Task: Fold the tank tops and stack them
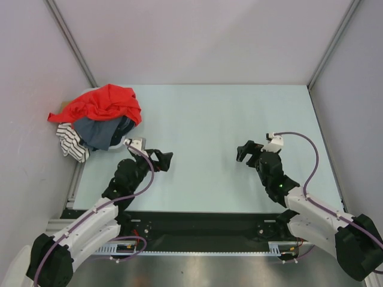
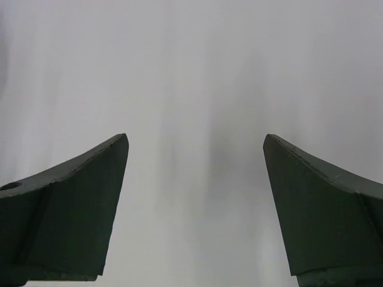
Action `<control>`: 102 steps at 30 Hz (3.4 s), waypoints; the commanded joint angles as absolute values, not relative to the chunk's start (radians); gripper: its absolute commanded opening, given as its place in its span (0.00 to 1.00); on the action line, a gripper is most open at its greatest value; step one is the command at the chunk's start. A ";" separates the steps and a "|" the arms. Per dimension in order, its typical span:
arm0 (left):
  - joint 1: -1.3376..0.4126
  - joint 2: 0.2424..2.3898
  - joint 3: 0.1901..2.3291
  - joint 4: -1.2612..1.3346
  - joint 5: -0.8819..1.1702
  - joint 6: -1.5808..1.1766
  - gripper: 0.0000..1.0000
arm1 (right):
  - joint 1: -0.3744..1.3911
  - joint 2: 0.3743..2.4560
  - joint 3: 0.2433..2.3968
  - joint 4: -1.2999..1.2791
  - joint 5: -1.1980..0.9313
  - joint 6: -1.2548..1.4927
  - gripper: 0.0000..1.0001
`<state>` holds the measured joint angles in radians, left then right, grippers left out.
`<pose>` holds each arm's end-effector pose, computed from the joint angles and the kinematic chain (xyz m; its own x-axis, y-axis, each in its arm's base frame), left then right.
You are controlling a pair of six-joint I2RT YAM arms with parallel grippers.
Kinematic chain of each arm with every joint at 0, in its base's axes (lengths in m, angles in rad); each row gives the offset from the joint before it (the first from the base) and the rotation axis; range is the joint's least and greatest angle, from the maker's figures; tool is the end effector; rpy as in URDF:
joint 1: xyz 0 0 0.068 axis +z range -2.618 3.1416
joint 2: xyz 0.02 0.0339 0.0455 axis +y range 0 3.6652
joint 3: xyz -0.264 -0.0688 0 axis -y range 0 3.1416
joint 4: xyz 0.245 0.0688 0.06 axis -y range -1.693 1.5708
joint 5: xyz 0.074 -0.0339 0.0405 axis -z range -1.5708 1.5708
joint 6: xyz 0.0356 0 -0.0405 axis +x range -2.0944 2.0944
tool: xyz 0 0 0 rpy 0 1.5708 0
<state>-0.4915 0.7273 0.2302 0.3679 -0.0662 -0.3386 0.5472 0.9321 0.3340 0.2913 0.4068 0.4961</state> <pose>0.1557 -0.0807 0.2108 -0.2444 -0.2451 -0.9382 0.3519 0.8791 -0.3214 0.1786 0.0923 0.2049 -0.3009 0.3285 -0.8953 -0.0142 0.9371 0.3487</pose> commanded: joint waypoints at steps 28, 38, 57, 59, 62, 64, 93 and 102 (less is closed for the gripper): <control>-0.086 1.450 1.643 -0.672 -0.462 -0.529 1.00 | 0.541 0.873 0.281 0.393 0.339 0.459 0.98; 0.049 2.007 2.081 -0.848 -0.443 -0.558 0.87 | 0.538 0.885 0.284 0.400 0.319 0.462 0.98; -0.141 1.459 2.295 -0.681 -0.615 -0.390 0.00 | 0.529 0.908 0.295 0.396 0.314 0.460 0.98; -0.201 1.384 2.341 -0.664 -0.652 -0.352 0.00 | 0.531 0.910 0.293 0.399 0.314 0.459 0.98; -0.225 1.301 2.341 -0.592 -0.574 -0.376 0.00 | 0.531 0.916 0.296 0.400 0.308 0.457 0.98; -0.225 1.209 2.291 -0.517 -0.441 -0.412 0.00 | 0.529 0.919 0.299 0.402 0.307 0.456 0.98; -0.842 1.572 1.865 -0.558 -0.180 -0.542 1.00 | 0.517 0.747 0.238 0.359 0.427 0.457 0.99; -0.809 1.182 1.312 -0.837 -0.612 -0.691 1.00 | 0.515 0.811 0.262 0.368 0.390 0.466 0.99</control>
<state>-0.8398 1.3216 1.5795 -0.6754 -0.4095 -0.5884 0.5194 0.7933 0.2428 0.3302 0.3916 0.4664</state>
